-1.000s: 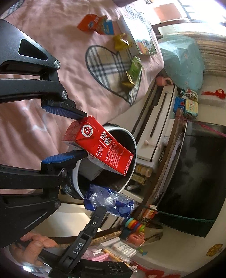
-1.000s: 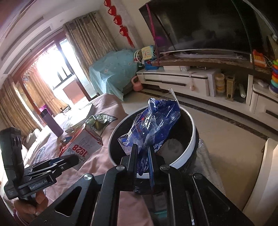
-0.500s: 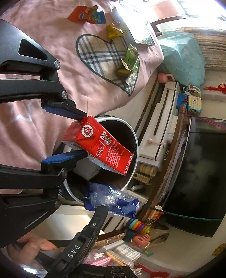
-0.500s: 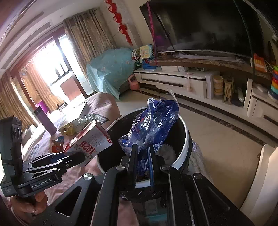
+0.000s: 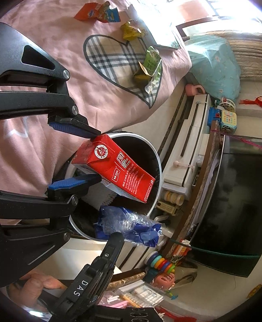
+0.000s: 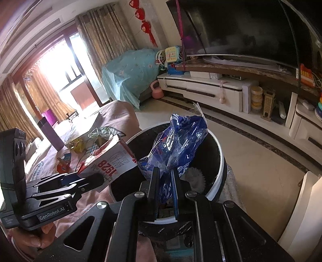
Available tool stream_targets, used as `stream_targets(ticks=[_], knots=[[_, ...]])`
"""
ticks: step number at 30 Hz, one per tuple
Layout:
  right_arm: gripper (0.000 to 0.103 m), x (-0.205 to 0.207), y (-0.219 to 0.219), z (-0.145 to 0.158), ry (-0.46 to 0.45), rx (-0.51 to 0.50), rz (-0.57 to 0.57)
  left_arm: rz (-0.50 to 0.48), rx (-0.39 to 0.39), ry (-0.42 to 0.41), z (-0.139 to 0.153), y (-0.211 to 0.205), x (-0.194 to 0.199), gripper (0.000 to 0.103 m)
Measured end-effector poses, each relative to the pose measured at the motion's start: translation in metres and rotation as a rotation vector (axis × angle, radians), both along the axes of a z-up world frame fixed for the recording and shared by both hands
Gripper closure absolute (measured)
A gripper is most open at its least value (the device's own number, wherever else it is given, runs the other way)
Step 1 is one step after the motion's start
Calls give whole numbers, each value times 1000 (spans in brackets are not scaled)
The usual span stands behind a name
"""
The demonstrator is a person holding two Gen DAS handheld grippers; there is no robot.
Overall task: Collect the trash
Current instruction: 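Carry both items over the bin and open both grippers to drop them, then move both open tools back over the table toward the snack packets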
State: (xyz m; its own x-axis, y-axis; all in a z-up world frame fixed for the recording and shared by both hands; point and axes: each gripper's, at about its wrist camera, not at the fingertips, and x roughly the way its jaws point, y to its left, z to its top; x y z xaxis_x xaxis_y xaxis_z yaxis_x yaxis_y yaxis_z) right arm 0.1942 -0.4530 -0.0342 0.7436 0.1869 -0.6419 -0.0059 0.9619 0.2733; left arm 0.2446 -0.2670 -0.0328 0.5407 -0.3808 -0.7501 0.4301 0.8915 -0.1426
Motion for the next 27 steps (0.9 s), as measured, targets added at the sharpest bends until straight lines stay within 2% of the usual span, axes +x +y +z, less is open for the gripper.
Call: stream_targets(ticks=[12,14,15,18,20,24,26,27], knots=[[92,9,0,-4,29,-8,8,-2,-16,30,-1,0,8,67],[88,10,0,-4,33,-13,6,3,-13,29,0,-1,8,65],[87,12,0,-3,35,-16,4,2,-19,37,0,-1,9,60],[70,11,-5,-4,38,-5,-9,12,-37,32,2,4,6,45],[58,8,-7,-3,30,9,-18,16,-43,28,2,9,4,44],[47,2,-5,1,12,30,-19,43,-64,31,1,27,-3,41],[32,0,0,3,3,44,-10,67,-69,29,-1,39,-7,40],[28,-1,3,4,-4,50,-5,82,-71,28,-2,48,-10,40]])
